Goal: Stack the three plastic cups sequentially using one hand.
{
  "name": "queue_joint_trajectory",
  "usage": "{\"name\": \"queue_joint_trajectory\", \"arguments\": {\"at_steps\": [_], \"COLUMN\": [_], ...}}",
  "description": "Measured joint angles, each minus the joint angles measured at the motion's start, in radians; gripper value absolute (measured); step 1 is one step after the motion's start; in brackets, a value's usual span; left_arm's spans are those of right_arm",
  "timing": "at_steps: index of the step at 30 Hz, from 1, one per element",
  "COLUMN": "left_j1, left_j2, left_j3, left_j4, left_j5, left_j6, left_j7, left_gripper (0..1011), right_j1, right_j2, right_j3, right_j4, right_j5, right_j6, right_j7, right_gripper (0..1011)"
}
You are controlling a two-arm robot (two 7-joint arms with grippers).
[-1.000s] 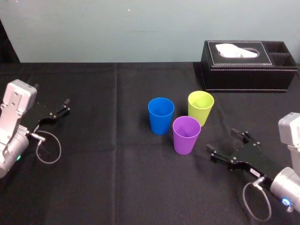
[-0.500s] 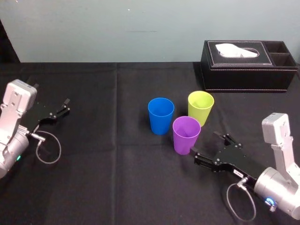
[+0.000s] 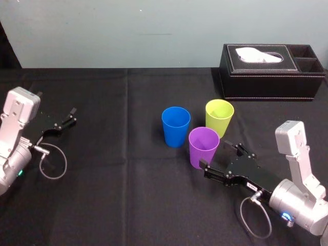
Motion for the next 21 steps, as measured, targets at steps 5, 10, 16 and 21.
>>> {"name": "queue_joint_trajectory", "arguments": {"at_steps": [5,10,16,21], "left_j1": [0.000,0.000,0.000,0.000], "left_j2": [0.000,0.000,0.000,0.000], "left_j3": [0.000,0.000,0.000,0.000], "left_j4": [0.000,0.000,0.000,0.000], "left_j5": [0.000,0.000,0.000,0.000], "left_j6": [0.000,0.000,0.000,0.000], "left_j7": [0.000,0.000,0.000,0.000], "left_gripper": [1011,1012,1011,1011], "right_j1": [0.015,0.028,0.047,0.066], "right_j2": [-0.014,-0.030,-0.050,-0.067], "right_j3": [-0.003,-0.004,-0.005,-0.010], "right_j4": [0.017,0.034,0.055,0.073], "right_j5": [-0.022,-0.044,-0.072,-0.100], "right_j6": [0.001,0.000,-0.003,-0.003], "right_j7": [0.008,0.014,0.021,0.029], "right_gripper": [1003,1003,1003,1003]}}
